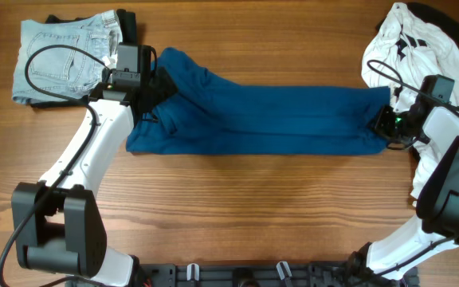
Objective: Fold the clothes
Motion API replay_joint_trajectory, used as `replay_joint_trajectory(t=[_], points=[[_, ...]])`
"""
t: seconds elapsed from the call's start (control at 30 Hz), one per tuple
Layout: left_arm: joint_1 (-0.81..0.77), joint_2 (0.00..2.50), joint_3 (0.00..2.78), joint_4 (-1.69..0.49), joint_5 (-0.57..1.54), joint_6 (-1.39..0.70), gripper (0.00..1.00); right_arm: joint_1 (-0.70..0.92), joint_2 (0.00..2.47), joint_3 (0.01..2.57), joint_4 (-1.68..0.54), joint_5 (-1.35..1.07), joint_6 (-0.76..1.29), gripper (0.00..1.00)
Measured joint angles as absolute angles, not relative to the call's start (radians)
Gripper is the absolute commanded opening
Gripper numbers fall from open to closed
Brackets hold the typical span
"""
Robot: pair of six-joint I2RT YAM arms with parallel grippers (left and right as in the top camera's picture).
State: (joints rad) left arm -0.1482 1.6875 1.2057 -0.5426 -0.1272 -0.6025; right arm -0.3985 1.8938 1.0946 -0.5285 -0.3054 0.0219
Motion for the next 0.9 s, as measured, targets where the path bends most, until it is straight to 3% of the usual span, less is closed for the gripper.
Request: replay_joint_trajectory(t=[0.13,0.33,0.6,0.77,0.9], points=[[-0.148,1.687,1.206,-0.547,-0.127,-0.603,0.99,-0.423,1.905,1.095,-0.502,-0.375,0.071,0.04],[-0.148,1.687,1.206,-0.558,-0.128,-0.603,1.0,-0.558,1.936,1.225,-0.671,-0.525,0.034,0.04],[-0.148,1.687,1.206,-0.579,-0.13,-0.603,1.0,-0.637,1.936,1.401,-0.828,-0.538,-0.068,0.04],[-0.148,1.687,1.206,-0.584,-0.13,-0.602,1.0,-0.602,1.936,1.464,-0.926,-0.563,-0.12,0.04],[-0.148,1.687,1.206,-0.591,-0.13,-0.603,1.0,-0.463,1.936,1.469,-0.956,-0.569,-0.136,0.04]])
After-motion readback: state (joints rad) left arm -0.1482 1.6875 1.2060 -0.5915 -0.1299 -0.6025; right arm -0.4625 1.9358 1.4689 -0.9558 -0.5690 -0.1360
